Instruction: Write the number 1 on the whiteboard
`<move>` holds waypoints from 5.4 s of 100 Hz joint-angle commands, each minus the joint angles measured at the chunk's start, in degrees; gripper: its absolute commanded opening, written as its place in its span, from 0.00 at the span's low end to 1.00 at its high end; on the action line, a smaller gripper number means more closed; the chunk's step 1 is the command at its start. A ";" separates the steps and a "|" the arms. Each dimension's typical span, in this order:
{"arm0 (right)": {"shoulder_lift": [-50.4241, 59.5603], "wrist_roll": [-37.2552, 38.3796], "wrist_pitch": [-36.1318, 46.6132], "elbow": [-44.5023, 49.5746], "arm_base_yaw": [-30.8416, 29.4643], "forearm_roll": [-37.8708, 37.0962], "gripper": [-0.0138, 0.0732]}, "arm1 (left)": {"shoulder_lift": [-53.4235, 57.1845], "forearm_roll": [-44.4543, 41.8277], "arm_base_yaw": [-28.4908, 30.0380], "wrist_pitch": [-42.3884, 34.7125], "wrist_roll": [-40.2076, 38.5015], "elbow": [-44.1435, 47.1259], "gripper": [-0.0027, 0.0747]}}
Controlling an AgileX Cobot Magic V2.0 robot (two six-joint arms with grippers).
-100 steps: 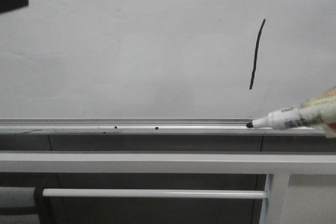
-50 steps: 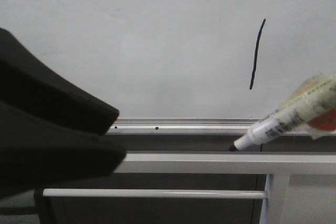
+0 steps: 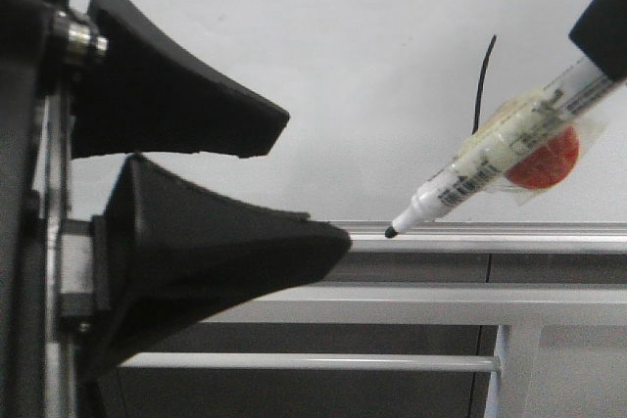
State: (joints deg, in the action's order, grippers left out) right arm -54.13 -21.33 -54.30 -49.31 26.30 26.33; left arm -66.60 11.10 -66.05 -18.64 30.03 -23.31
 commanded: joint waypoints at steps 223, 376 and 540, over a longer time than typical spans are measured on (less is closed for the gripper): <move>7.58 -0.93 3.62 -9.71 -0.23 -3.00 0.09 | -9.12 36.61 -9.11 -31.64 2.81 -1.74 0.01; 40.90 -0.93 25.70 18.35 -0.33 -15.03 0.09 | -24.14 46.45 -11.84 -58.89 -24.60 -1.80 0.01; 40.66 -0.93 26.36 18.35 -0.33 -15.03 0.09 | -26.18 42.40 -8.14 -54.50 -26.15 -1.66 0.51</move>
State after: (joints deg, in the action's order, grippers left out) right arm -12.74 -21.46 -32.49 -29.51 26.30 11.34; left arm -94.28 54.35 -73.37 -65.25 4.44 -24.12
